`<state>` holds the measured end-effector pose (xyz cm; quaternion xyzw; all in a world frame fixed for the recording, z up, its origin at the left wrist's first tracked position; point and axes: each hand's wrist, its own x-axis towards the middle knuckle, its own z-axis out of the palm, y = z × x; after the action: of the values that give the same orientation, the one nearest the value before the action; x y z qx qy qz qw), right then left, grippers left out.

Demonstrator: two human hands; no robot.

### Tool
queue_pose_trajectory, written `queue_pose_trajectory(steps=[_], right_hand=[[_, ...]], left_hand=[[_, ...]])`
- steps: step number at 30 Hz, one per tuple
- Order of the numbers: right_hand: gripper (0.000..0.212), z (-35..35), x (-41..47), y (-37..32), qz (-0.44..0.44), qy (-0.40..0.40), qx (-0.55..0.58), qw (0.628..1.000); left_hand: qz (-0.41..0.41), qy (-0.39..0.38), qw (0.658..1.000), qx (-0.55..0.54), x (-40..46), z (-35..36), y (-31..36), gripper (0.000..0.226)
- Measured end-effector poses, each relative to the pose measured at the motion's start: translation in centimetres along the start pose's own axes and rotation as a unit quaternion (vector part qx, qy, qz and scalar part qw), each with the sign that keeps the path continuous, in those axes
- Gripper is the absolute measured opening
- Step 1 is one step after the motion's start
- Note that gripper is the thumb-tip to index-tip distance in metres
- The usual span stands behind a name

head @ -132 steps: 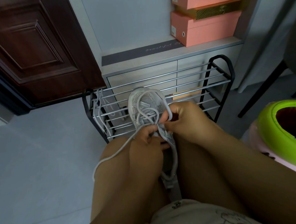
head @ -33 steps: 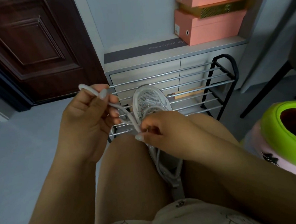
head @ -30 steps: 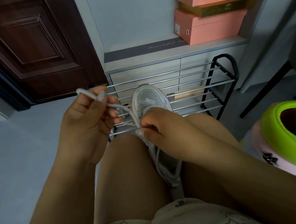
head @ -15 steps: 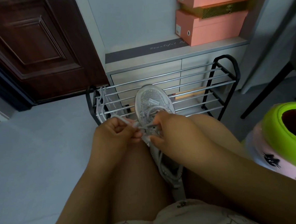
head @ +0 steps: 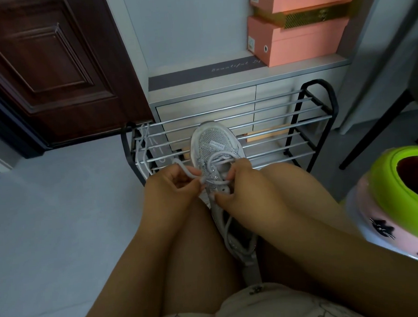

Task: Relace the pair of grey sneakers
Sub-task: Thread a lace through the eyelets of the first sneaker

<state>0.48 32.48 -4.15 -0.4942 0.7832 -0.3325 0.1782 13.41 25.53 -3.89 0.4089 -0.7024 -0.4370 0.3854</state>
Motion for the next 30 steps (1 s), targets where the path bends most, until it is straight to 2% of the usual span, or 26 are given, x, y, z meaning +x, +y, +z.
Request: queue_pose_trajectory(steps=[6,21,24,28,30], right_hand=[[0.04,0.7,-0.3,0.8,-0.029,0.016,0.086,0.996],[0.051,0.3,0.0,1.0,-0.055,-0.076,0.286,0.954],[0.05,0.2,0.1,1.1,-0.06,-0.082,0.303,0.948],[0.043,-0.2,0.4,1.1,-0.053,-0.088,0.34,0.935],[0.043,-0.3,0.4,1.1,-0.056,-0.095,0.342,0.933]], left_hand=[[0.004,0.014,0.999,0.036,0.0,0.3,-0.1,0.01],[0.019,0.048,0.992,0.112,0.1,0.5,-0.3,0.004],[0.012,0.025,0.995,0.095,0.4,0.5,-0.4,0.006],[-0.017,0.0,1.0,0.002,0.5,0.3,-0.2,0.009],[-0.013,-0.001,1.0,0.003,0.5,0.3,-0.2,0.012]])
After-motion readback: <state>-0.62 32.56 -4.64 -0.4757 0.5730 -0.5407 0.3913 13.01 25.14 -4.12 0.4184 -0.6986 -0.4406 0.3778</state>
